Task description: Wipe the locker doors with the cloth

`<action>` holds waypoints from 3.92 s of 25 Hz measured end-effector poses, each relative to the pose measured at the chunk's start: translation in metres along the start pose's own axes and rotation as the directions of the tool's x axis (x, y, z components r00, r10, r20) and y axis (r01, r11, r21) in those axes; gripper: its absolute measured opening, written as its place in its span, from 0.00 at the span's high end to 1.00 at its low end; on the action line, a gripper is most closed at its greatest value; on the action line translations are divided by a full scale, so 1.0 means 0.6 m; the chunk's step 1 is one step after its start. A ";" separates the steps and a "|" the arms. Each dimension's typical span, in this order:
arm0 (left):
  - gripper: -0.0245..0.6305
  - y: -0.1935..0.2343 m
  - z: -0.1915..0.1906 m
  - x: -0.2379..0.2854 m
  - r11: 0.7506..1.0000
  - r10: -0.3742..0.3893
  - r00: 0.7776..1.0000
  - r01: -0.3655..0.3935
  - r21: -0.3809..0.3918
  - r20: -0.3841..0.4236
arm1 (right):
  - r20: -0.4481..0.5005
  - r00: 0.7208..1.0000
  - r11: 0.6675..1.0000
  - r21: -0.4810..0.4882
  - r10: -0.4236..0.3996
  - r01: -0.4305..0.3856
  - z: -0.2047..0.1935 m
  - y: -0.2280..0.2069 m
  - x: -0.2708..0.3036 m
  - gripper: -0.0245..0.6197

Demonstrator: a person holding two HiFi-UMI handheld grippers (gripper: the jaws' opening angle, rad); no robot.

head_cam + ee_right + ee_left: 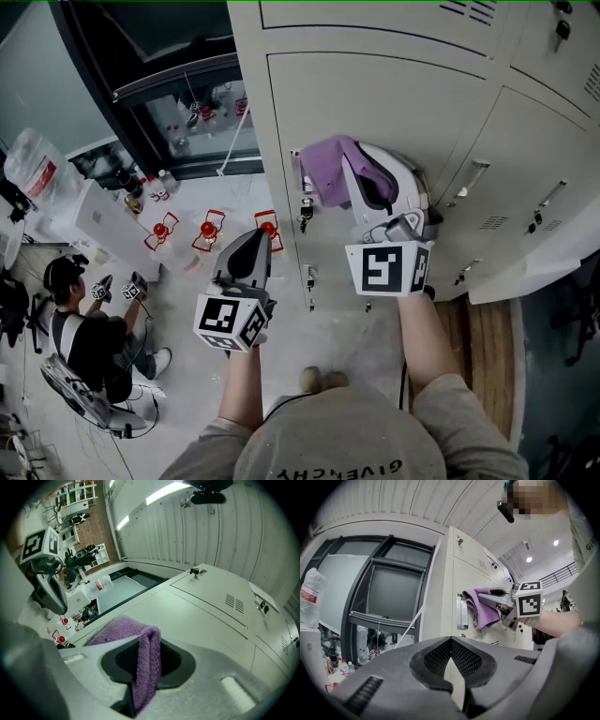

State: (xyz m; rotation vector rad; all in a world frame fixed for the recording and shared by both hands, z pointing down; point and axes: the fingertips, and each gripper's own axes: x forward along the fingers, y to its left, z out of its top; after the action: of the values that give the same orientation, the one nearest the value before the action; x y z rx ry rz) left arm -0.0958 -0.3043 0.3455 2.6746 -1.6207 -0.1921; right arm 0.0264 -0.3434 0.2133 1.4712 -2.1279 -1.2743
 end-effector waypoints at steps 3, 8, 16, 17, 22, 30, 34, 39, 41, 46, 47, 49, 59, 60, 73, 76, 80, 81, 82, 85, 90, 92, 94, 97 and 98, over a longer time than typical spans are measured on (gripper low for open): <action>0.96 -0.009 -0.004 0.006 1.000 -0.014 1.000 0.014 -0.002 -0.004 | -0.020 1.000 1.000 0.007 -0.019 0.020 -0.017 -0.017 -0.013 0.87; 0.96 -0.015 -0.007 0.012 1.000 -0.018 1.000 0.018 -0.004 -0.009 | -0.073 0.995 0.998 0.010 -0.065 0.066 -0.049 -0.048 -0.035 0.87; 0.96 -0.026 -0.011 0.024 1.000 -0.029 1.000 0.029 -0.011 -0.010 | -0.138 0.979 0.987 0.042 -0.150 0.157 -0.104 -0.108 -0.074 0.87; 0.96 -0.029 -0.012 0.026 0.999 -0.033 0.999 0.033 -0.013 -0.011 | -0.150 0.976 0.985 0.040 -0.158 0.166 -0.111 -0.115 -0.079 0.87; 0.96 -0.044 -0.015 0.033 0.998 -0.054 0.998 0.054 -0.016 -0.013 | -0.196 0.961 0.978 0.028 -0.196 0.205 -0.141 -0.145 -0.102 0.87; 0.96 -0.052 -0.016 0.038 0.998 -0.061 0.998 0.061 -0.017 -0.015 | -0.189 0.958 0.973 0.042 -0.217 0.228 -0.167 -0.170 -0.117 0.87; 0.96 -0.053 -0.021 0.040 0.999 -0.052 0.998 0.051 -0.015 -0.022 | -0.179 0.959 0.962 0.122 -0.220 0.243 -0.170 -0.174 -0.117 0.87; 0.96 -0.046 -0.025 0.025 0.999 -0.030 0.999 0.030 -0.014 -0.030 | -0.126 0.976 0.951 0.233 -0.179 0.205 -0.141 -0.139 -0.105 0.87; 0.96 -0.038 -0.025 0.014 1.000 -0.016 0.999 0.015 -0.013 -0.032 | -0.079 0.986 0.949 0.273 -0.144 0.160 -0.123 -0.106 -0.091 0.87; 0.96 -0.022 -0.035 -0.014 1.000 0.020 0.999 -0.021 -0.010 -0.047 | 0.000 1.000 0.938 0.347 -0.017 0.016 -0.072 -0.018 -0.051 0.87; 0.96 -0.016 -0.035 -0.020 0.999 0.031 0.998 -0.031 -0.009 -0.049 | 0.018 1.000 0.937 0.350 0.006 -0.012 -0.061 -0.001 -0.043 0.87; 0.96 -0.004 -0.034 -0.034 0.998 0.055 0.997 -0.055 -0.005 -0.050 | 0.050 0.998 0.935 0.348 0.049 -0.063 -0.038 0.032 -0.027 0.87; 0.96 0.041 -0.034 -0.090 0.988 0.154 0.986 -0.154 0.004 -0.056 | 0.132 0.981 0.948 0.267 0.142 -0.173 0.036 0.124 0.028 0.87; 0.96 0.043 -0.034 -0.092 0.987 0.159 0.986 -0.159 0.004 -0.056 | 0.133 0.980 0.958 0.225 0.151 -0.179 0.040 0.132 0.032 0.87; 0.96 0.022 -0.029 -0.073 0.993 0.118 0.992 -0.118 0.008 -0.052 | 0.051 0.988 0.983 0.100 0.149 -0.154 -0.003 0.136 0.012 0.87; 0.96 0.014 -0.029 -0.063 0.995 0.100 0.994 -0.100 0.007 -0.053 | 0.022 0.990 0.985 0.103 0.137 -0.139 -0.028 0.123 -0.001 0.86; 0.96 -0.001 -0.033 -0.046 0.998 0.071 0.996 -0.070 0.004 -0.056 | -0.015 0.992 0.985 0.127 0.122 -0.119 -0.061 0.103 -0.019 0.86; 0.96 -0.005 -0.035 -0.042 0.998 0.062 0.996 -0.062 0.002 -0.059 | -0.027 0.993 0.985 0.130 0.115 -0.111 -0.070 0.097 -0.025 0.86; 0.96 -0.010 -0.037 -0.037 0.999 0.052 0.997 -0.052 0.001 -0.062 | -0.039 0.993 0.986 0.130 0.107 -0.101 -0.079 0.092 -0.030 0.86; 0.96 -0.025 -0.045 -0.025 1.000 0.022 0.997 -0.023 -0.005 -0.072 | -0.078 0.993 0.989 0.132 0.083 -0.072 -0.107 0.074 -0.048 0.86; 0.96 -0.042 -0.051 -0.008 1.000 -0.012 0.997 0.011 -0.013 -0.077 | -0.134 0.990 0.988 0.150 0.041 -0.021 -0.148 0.041 -0.076 0.86; 0.96 -0.049 -0.053 -0.002 1.000 -0.024 0.997 0.023 -0.014 -0.079 | -0.161 0.987 0.988 0.152 0.022 0.003 -0.166 0.026 -0.088 0.86; 0.96 -0.056 -0.056 0.004 0.999 -0.038 0.996 0.037 -0.016 -0.082 | -0.191 0.982 0.988 0.152 0.002 0.028 -0.183 0.012 -0.100 0.86; 0.96 -0.065 -0.060 0.012 0.998 -0.056 0.995 0.055 -0.021 -0.084 | -0.224 0.974 0.987 0.152 -0.022 0.057 -0.209 -0.006 -0.116 0.86; 0.96 -0.067 -0.061 0.014 0.998 -0.061 0.995 0.059 -0.022 -0.084 | -0.232 0.972 0.986 0.151 -0.030 0.066 -0.217 -0.012 -0.121 0.86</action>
State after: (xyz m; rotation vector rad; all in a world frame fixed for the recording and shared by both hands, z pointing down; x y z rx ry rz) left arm -0.0523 -0.2950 0.3781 2.6796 -1.5086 -0.0932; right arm 0.1460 -0.3490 0.3022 1.6540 -2.0903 -0.9151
